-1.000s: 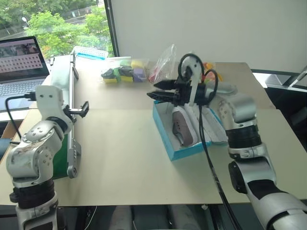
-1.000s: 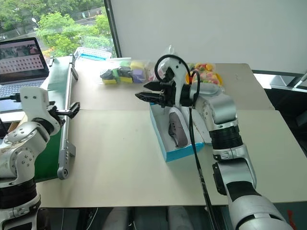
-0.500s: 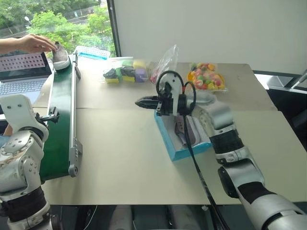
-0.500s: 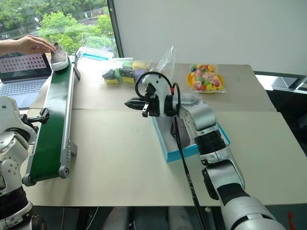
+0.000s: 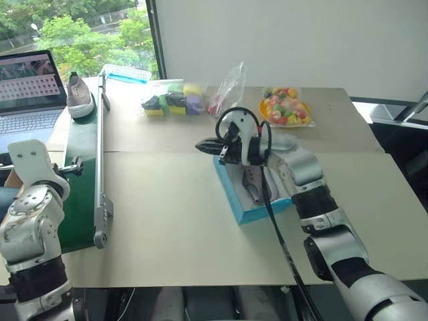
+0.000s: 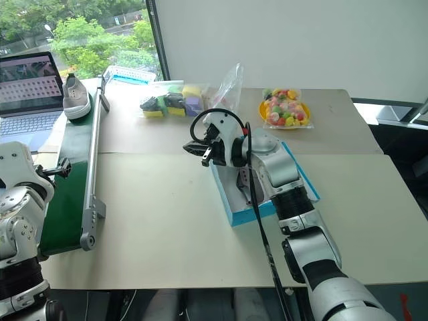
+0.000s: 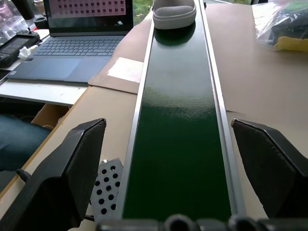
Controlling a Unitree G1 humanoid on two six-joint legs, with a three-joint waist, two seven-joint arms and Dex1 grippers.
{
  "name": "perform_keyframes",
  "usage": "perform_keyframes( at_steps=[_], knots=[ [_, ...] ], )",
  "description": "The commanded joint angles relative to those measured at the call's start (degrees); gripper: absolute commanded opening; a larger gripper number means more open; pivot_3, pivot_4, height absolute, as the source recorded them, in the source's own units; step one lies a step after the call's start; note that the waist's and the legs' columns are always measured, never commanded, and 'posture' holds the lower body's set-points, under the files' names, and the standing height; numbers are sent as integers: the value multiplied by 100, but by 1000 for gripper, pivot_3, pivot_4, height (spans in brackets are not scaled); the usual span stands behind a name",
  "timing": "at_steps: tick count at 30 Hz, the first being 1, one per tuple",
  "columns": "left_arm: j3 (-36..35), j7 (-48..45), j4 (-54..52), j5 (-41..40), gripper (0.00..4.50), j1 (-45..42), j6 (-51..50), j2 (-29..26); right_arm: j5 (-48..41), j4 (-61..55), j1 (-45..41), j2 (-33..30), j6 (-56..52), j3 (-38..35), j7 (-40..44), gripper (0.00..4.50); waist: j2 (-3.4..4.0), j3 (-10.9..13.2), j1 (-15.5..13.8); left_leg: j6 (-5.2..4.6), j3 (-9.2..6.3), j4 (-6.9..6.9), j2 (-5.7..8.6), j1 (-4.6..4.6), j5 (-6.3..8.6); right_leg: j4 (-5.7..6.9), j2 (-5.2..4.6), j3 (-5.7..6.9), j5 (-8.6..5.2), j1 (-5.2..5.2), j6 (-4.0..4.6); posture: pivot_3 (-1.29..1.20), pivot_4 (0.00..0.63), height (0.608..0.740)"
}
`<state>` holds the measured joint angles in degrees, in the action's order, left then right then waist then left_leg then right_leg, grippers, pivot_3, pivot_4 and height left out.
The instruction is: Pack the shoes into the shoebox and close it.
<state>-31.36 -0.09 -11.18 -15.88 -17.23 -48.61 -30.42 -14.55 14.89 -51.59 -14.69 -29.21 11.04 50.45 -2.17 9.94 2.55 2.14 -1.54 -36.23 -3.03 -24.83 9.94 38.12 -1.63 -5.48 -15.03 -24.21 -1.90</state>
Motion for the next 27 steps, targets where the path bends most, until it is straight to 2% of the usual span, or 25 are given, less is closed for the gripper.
perform_keyframes(
  at_steps=[1,5,8,17,18,27],
  knots=[
    [-14,-101,100,128,4500,-65,337,-197,-21,-373,37,-38,16,-80,-50,554,0,0,0,0,0,0,0,0,0,0,0,0,0,0,0,0,150,740],
    [54,-113,169,152,4500,-99,404,-199,-70,-430,92,-59,-82,-138,-112,554,0,0,-1,0,1,0,0,0,0,1,-1,0,0,0,0,0,150,740],
    [97,-95,159,158,4500,-143,414,-173,-165,-453,100,-58,-198,-193,-89,1242,0,0,-3,0,0,0,0,0,0,1,-1,0,0,1,0,0,150,740],
    [-23,-14,256,66,4500,-128,394,-7,-142,-534,109,-122,-272,-120,92,4294,0,0,2,0,0,0,0,0,0,1,-1,0,0,0,0,0,150,740],
    [-50,-13,264,44,4500,-114,381,15,-137,-552,114,-135,-282,-119,106,4403,0,0,1,0,0,0,0,0,0,1,-1,0,0,0,0,0,150,740],
    [-183,-204,795,-133,4500,-108,507,127,-82,-657,134,-144,-321,-110,61,4403,0,0,-3,0,0,-1,0,0,0,1,-1,1,0,1,0,0,150,740]
  ],
)
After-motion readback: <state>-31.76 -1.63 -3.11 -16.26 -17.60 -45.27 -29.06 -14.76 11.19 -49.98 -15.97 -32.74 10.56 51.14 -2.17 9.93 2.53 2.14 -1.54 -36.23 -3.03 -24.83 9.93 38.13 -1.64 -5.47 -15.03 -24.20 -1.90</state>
